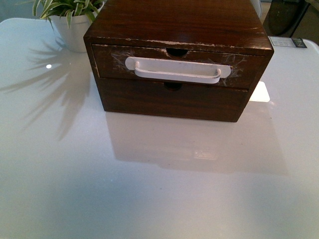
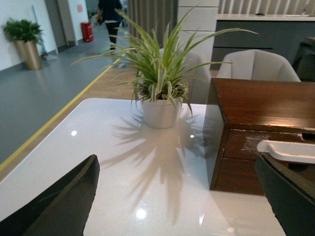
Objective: Open drawer
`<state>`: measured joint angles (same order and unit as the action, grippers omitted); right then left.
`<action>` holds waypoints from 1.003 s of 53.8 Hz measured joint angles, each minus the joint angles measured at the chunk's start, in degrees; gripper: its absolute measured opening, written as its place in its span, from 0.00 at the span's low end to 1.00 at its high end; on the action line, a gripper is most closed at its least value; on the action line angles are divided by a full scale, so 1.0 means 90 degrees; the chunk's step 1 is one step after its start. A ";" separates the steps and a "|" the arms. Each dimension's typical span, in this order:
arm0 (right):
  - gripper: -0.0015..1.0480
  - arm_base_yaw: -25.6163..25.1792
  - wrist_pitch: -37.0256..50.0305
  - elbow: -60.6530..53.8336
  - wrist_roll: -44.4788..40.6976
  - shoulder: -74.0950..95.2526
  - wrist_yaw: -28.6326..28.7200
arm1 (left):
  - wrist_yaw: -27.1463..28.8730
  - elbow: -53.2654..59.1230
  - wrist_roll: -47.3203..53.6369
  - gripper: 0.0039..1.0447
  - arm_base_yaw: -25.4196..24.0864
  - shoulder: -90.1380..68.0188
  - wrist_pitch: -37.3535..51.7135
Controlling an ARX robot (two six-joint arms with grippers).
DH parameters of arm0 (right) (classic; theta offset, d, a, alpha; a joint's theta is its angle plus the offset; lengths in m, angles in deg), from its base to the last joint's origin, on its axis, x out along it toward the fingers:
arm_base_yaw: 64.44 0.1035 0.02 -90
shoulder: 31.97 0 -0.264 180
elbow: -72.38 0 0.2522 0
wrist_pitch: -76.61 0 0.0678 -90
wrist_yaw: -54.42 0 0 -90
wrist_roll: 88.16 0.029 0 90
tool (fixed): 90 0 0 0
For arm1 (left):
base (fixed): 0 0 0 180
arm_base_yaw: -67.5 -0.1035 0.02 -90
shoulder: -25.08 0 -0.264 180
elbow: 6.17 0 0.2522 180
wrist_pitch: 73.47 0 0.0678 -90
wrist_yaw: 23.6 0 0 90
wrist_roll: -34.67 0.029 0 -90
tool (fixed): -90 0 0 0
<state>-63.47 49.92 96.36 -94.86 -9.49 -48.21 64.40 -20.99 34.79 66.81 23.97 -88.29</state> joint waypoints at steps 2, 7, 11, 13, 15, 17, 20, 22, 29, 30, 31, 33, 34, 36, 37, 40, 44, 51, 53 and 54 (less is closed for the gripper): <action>0.91 -0.0083 0.0189 0.0051 -0.0187 0.0160 0.0114 | -0.0874 -0.0267 0.0243 0.92 -0.0236 -0.0304 -0.0678; 0.91 -0.0294 0.0952 0.0187 -0.0940 0.0799 0.0554 | -0.3439 -0.1292 0.1251 0.92 -0.0916 -0.2237 -0.2902; 0.91 -0.0367 0.1474 0.0231 -0.1513 0.1294 0.0755 | -0.4347 -0.1462 0.1807 0.92 -0.0852 -0.3130 -0.3079; 0.91 -0.0386 0.1846 0.0272 -0.1882 0.1690 0.0879 | -0.4396 -0.1491 0.1967 0.92 -0.0750 -0.3429 -0.2909; 0.91 -0.0386 0.2195 0.0306 -0.2191 0.2093 0.0947 | -0.4296 -0.1530 0.2118 0.92 -0.0631 -0.3810 -0.2533; 0.91 -0.0386 0.2511 0.0357 -0.2574 0.2497 0.1066 | -0.4206 -0.1562 0.2225 0.92 -0.0529 -0.4092 -0.2193; 0.91 -0.0350 0.2858 0.0447 -0.2982 0.2975 0.1180 | -0.4070 -0.1593 0.2339 0.92 -0.0318 -0.4495 -0.1664; 0.91 -0.0313 0.3048 0.0517 -0.3218 0.3257 0.1251 | -0.3971 -0.1608 0.2382 0.92 -0.0187 -0.4745 -0.1333; 0.91 -0.0051 0.3611 0.0806 -0.4114 0.4294 0.1409 | -0.3721 -0.1744 0.2467 0.92 0.0301 -0.5863 -0.0073; 0.91 -0.0022 0.3636 0.0833 -0.4223 0.4374 0.1423 | -0.3711 -0.1761 0.2470 0.92 0.0338 -0.5957 0.0022; 0.91 0.0039 0.3674 0.0891 -0.4357 0.4534 0.1443 | -0.3660 -0.1812 0.2499 0.92 0.0427 -0.6173 0.0245; 0.91 0.0138 0.3757 0.0976 -0.4568 0.4772 0.1435 | -0.3599 -0.1892 0.2516 0.92 0.0542 -0.6443 0.0500; 0.91 0.0209 0.3842 0.1030 -0.4714 0.4928 0.1426 | -0.3585 -0.1936 0.2518 0.92 0.0597 -0.6579 0.0634; 0.91 0.0384 0.4051 0.1163 -0.5056 0.5304 0.1382 | -0.3521 -0.2103 0.2540 0.92 0.0767 -0.7043 0.1059; 0.91 0.0454 0.4095 0.1234 -0.5151 0.5450 0.1382 | -0.3475 -0.2174 0.2552 0.92 0.0826 -0.7208 0.1192; 0.91 0.0702 0.4260 0.1479 -0.5450 0.5940 0.1328 | -0.3415 -0.2397 0.2613 0.92 0.0984 -0.7716 0.1581; 0.91 0.0984 0.4420 0.1746 -0.5773 0.6445 0.1277 | -0.3354 -0.2652 0.2749 0.92 0.1158 -0.8257 0.1957; 0.91 0.1387 0.4459 0.2076 -0.6198 0.7031 0.1277 | -0.3381 -0.2912 0.3104 0.92 0.1438 -0.8840 0.2271; 0.91 0.1511 0.4442 0.2169 -0.6351 0.7191 0.1290 | -0.3381 -0.2999 0.3283 0.92 0.1554 -0.9078 0.2390; 0.91 0.1557 0.4427 0.2200 -0.6411 0.7254 0.1297 | -0.3381 -0.3026 0.3344 0.92 0.1586 -0.9139 0.2412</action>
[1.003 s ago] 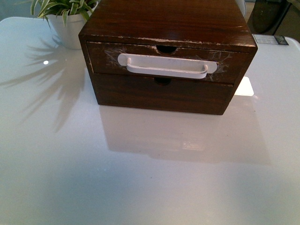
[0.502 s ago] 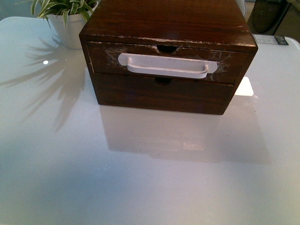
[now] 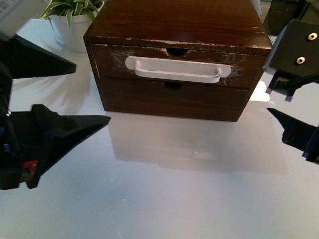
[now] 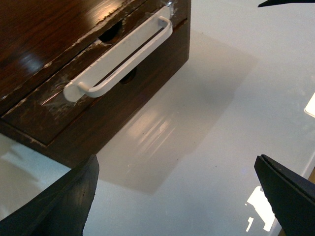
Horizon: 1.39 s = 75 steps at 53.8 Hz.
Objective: Open drawer
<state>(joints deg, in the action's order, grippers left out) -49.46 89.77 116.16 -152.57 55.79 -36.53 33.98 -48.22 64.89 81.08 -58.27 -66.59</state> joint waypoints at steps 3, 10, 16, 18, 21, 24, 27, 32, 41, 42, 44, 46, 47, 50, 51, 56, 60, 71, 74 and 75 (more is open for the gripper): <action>0.91 0.0097 -0.0027 0.0070 -0.0112 0.0141 0.0024 | -0.0015 -0.0095 0.0197 0.92 0.0097 -0.0233 0.0104; 0.91 0.0311 0.0002 0.0255 -0.0304 0.0551 0.0109 | -0.0124 -0.0449 0.0585 0.92 0.0333 -0.0833 0.0308; 0.91 0.0340 0.0129 0.0398 -0.0291 0.0809 0.0168 | -0.0189 -0.0920 0.0809 0.92 0.0522 -0.1404 0.0323; 0.91 0.0340 0.0151 0.0432 -0.0289 0.0862 0.0185 | -0.0189 -0.1042 0.0862 0.92 0.0568 -0.1549 0.0318; 0.91 0.0338 0.0172 0.0478 -0.0287 0.0933 0.0209 | -0.0189 -0.1248 0.0940 0.92 0.0644 -0.1778 0.0301; 0.91 0.0338 0.0170 0.0556 -0.0296 0.1066 0.0270 | -0.0209 -0.1484 0.1025 0.92 0.0731 -0.2025 0.0245; 0.91 0.0338 0.0165 0.0602 -0.0308 0.1151 0.0323 | -0.0219 -0.1630 0.1064 0.92 0.0782 -0.2166 0.0206; 0.91 0.0338 0.0107 0.0699 -0.0355 0.1304 0.0427 | -0.0233 -0.1906 0.1127 0.92 0.0862 -0.2438 0.0134; 0.91 0.0352 -0.0024 0.1020 -0.0568 0.1576 0.0610 | -0.0233 -0.2572 0.1287 0.92 0.0971 -0.3031 -0.0100; 0.91 0.0357 -0.0034 0.1054 -0.0593 0.1608 0.0619 | -0.0238 -0.2642 0.1292 0.92 0.0979 -0.3082 -0.0119; 0.91 0.0372 -0.0046 0.1115 -0.0624 0.1661 0.0646 | -0.0238 -0.2788 0.1319 0.92 0.0993 -0.3206 -0.0151; 0.91 0.0386 -0.0051 0.1175 -0.0641 0.1722 0.0687 | -0.0233 -0.2919 0.1348 0.92 0.1001 -0.3315 -0.0187; 0.91 0.0391 -0.0053 0.1190 -0.0641 0.1734 0.0697 | -0.0231 -0.3011 0.1372 0.92 0.1001 -0.3398 -0.0216; 0.91 0.0423 -0.0053 0.1277 -0.0656 0.1809 0.0733 | -0.0228 -0.3223 0.1418 0.92 0.1001 -0.3589 -0.0277; 0.91 0.0430 -0.0053 0.1299 -0.0656 0.1831 0.0743 | -0.0226 -0.3283 0.1433 0.92 0.1001 -0.3636 -0.0299; 0.91 0.0459 -0.0051 0.1372 -0.0656 0.1894 0.0780 | -0.0223 -0.3512 0.1506 0.92 0.0988 -0.3837 -0.0384; 0.91 0.0491 -0.0051 0.1413 -0.0656 0.1953 0.0821 | -0.0231 -0.3660 0.1549 0.92 0.0979 -0.3963 -0.0435; 0.91 0.0563 -0.0046 0.1469 -0.0661 0.2157 0.0920 | -0.0228 -0.4010 0.1649 0.92 0.0923 -0.4211 -0.0568; 0.91 0.0573 -0.0039 0.1494 -0.0661 0.2212 0.0942 | -0.0231 -0.4087 0.1671 0.92 0.0901 -0.4269 -0.0602; 0.91 0.0573 -0.0039 0.1503 -0.0663 0.2227 0.0947 | -0.0231 -0.4116 0.1683 0.92 0.0894 -0.4291 -0.0612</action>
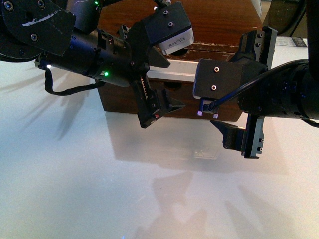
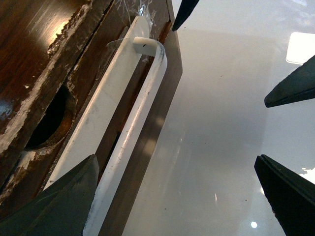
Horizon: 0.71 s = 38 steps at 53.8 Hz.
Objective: Open drawer
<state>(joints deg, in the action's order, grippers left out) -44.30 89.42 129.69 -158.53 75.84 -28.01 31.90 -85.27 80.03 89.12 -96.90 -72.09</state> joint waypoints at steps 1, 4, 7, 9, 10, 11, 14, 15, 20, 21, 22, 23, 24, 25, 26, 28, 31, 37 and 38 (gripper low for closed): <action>0.91 0.0000 0.0000 0.0012 0.0002 0.0019 0.0002 | 0.0002 -0.0024 0.0015 0.92 -0.0007 -0.0015 -0.0019; 0.91 0.0000 0.0002 0.0039 0.0002 0.0044 0.0024 | 0.0000 -0.0087 0.0053 0.92 -0.0029 -0.0061 -0.0087; 0.91 0.0000 0.0010 0.0073 0.0002 0.0068 0.0041 | 0.0002 -0.0180 0.0124 0.92 -0.0039 -0.0121 -0.0187; 0.91 0.0000 0.0012 0.0090 0.0002 0.0083 0.0051 | 0.0005 -0.0216 0.0155 0.92 -0.0041 -0.0155 -0.0238; 0.91 0.0000 0.0012 0.0097 0.0002 0.0092 0.0061 | 0.0005 -0.0233 0.0168 0.92 -0.0041 -0.0172 -0.0250; 0.91 0.0000 0.0012 0.0102 0.0002 0.0097 0.0063 | 0.0005 -0.0243 0.0172 0.92 -0.0041 -0.0182 -0.0260; 0.91 0.0000 0.0012 0.0119 0.0002 0.0117 0.0070 | 0.0012 -0.0289 0.0202 0.92 -0.0041 -0.0228 -0.0289; 0.91 0.0000 0.0012 0.0119 0.0002 0.0121 0.0070 | 0.0015 -0.0296 0.0209 0.92 -0.0041 -0.0238 -0.0301; 0.91 0.0000 0.0012 0.0141 0.0002 0.0151 0.0073 | 0.0029 -0.0384 0.0267 0.92 -0.0041 -0.0304 -0.0384; 0.91 0.0000 0.0012 0.0146 0.0002 0.0158 0.0073 | 0.0032 -0.0396 0.0270 0.92 -0.0041 -0.0313 -0.0393; 0.91 0.0000 0.0012 0.0148 0.0002 0.0160 0.0073 | 0.0041 -0.0425 0.0289 0.92 -0.0041 -0.0325 -0.0408; 0.91 0.0000 0.0012 0.0153 0.0002 0.0170 0.0073 | 0.0049 -0.0437 0.0299 0.92 -0.0041 -0.0333 -0.0415; 0.91 0.0000 0.0012 0.0155 0.0002 0.0175 0.0073 | 0.0056 -0.0466 0.0316 0.92 -0.0041 -0.0345 -0.0437; 0.91 0.0000 0.0012 0.0160 0.0002 0.0180 0.0073 | 0.0061 -0.0481 0.0321 0.92 -0.0041 -0.0355 -0.0444; 0.91 0.0002 0.0012 0.0165 0.0002 0.0187 0.0073 | 0.0070 -0.0512 0.0325 0.92 -0.0041 -0.0376 -0.0457; 0.91 0.0002 0.0010 0.0177 0.0002 0.0206 0.0075 | 0.0080 -0.0590 0.0350 0.92 -0.0049 -0.0410 -0.0508; 0.91 0.0007 0.0007 0.0192 0.0002 0.0231 0.0080 | 0.0102 -0.0692 0.0415 0.92 -0.0058 -0.0444 -0.0644; 0.91 0.0010 -0.0012 0.0277 0.0000 0.0323 0.0095 | 0.0146 -0.0848 0.0624 0.92 -0.0087 -0.0517 -0.0959; 0.91 0.0010 -0.0017 0.0296 0.0000 0.0347 0.0095 | 0.0148 -0.0872 0.0673 0.92 -0.0095 -0.0532 -0.1020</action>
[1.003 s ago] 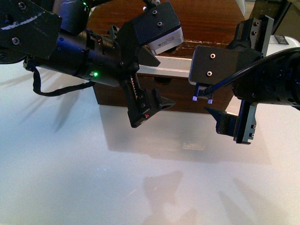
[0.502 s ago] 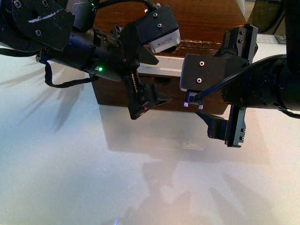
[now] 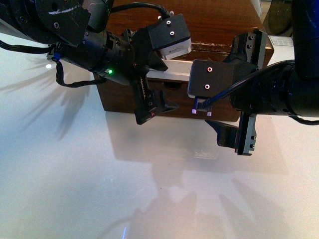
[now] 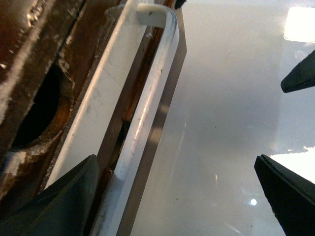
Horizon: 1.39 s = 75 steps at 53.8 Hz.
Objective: Open drawer
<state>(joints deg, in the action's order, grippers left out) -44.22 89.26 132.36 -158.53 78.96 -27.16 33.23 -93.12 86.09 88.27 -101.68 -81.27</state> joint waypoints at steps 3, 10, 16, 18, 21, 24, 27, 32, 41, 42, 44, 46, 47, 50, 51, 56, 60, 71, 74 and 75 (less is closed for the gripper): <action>0.91 0.0002 -0.0027 0.0092 0.0000 0.0095 0.0000 | 0.0019 -0.0056 0.0097 0.92 -0.0022 -0.0046 -0.0141; 0.91 0.0022 -0.0073 0.0291 0.0000 0.0274 -0.0002 | 0.0039 -0.0119 0.0262 0.92 -0.0051 -0.0092 -0.0291; 0.91 0.0066 -0.0124 0.0483 0.0000 0.0415 -0.0002 | 0.0051 -0.0131 0.0352 0.92 -0.0051 -0.0095 -0.0345; 0.91 0.0073 -0.0134 0.0505 -0.0002 0.0435 -0.0005 | 0.0051 -0.0138 0.0362 0.92 -0.0051 -0.0097 -0.0362; 0.91 0.0087 -0.0160 0.0559 -0.0012 0.0488 -0.0007 | 0.0049 -0.0143 0.0372 0.92 -0.0051 -0.0097 -0.0374; 0.91 0.0109 -0.0199 0.0612 -0.0029 0.0549 -0.0007 | 0.0051 -0.0153 0.0386 0.92 -0.0051 -0.0097 -0.0401; 0.91 0.0126 -0.0221 0.0648 -0.0063 0.0602 -0.0010 | 0.0049 -0.0165 0.0389 0.92 -0.0051 -0.0097 -0.0423; 0.91 0.0138 -0.0245 0.0704 -0.0131 0.0673 -0.0029 | 0.0051 -0.0177 0.0401 0.92 -0.0051 -0.0097 -0.0454; 0.91 0.0158 -0.0277 0.0814 -0.0182 0.0794 -0.0051 | 0.0066 -0.0187 0.0403 0.92 -0.0051 -0.0102 -0.0457; 0.91 0.0160 -0.0287 0.0833 -0.0189 0.0809 -0.0051 | 0.0066 -0.0187 0.0403 0.92 -0.0051 -0.0102 -0.0457; 0.91 0.0163 -0.0299 0.0862 -0.0192 0.0835 -0.0049 | 0.0068 -0.0187 0.0408 0.92 -0.0051 -0.0102 -0.0459; 0.91 0.0163 -0.0313 0.0886 -0.0194 0.0860 -0.0049 | 0.0068 -0.0189 0.0418 0.92 -0.0051 -0.0104 -0.0474; 0.91 0.0163 -0.0318 0.0899 -0.0199 0.0874 -0.0049 | 0.0068 -0.0192 0.0425 0.92 -0.0051 -0.0107 -0.0478; 0.91 0.0163 -0.0340 0.0952 -0.0238 0.0928 -0.0049 | 0.0068 -0.0214 0.0452 0.92 -0.0051 -0.0109 -0.0525; 0.91 0.0163 -0.0357 0.0974 -0.0255 0.0942 -0.0046 | 0.0068 -0.0231 0.0469 0.92 -0.0051 -0.0112 -0.0571; 0.91 0.0160 -0.0466 0.1066 -0.0318 0.1005 -0.0019 | 0.0066 -0.0267 0.0512 0.92 -0.0051 -0.0119 -0.0646; 0.91 0.0155 -0.0544 0.1115 -0.0338 0.1027 0.0007 | 0.0066 -0.0301 0.0554 0.92 -0.0051 -0.0121 -0.0736; 0.91 0.0155 -0.0624 0.1141 -0.0457 0.1039 0.0058 | 0.0051 -0.0338 0.0646 0.92 -0.0051 -0.0129 -0.0843; 0.91 0.0158 -0.0634 0.1141 -0.0457 0.1039 0.0073 | 0.0046 -0.0335 0.0661 0.92 -0.0051 -0.0129 -0.0850; 0.91 0.0163 -0.0634 0.1134 -0.0457 0.1039 0.0078 | 0.0041 -0.0335 0.0668 0.92 -0.0051 -0.0129 -0.0857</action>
<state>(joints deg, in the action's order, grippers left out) -42.75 83.56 142.56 -162.64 88.32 -26.46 33.60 -96.13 92.10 87.81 -102.84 -88.99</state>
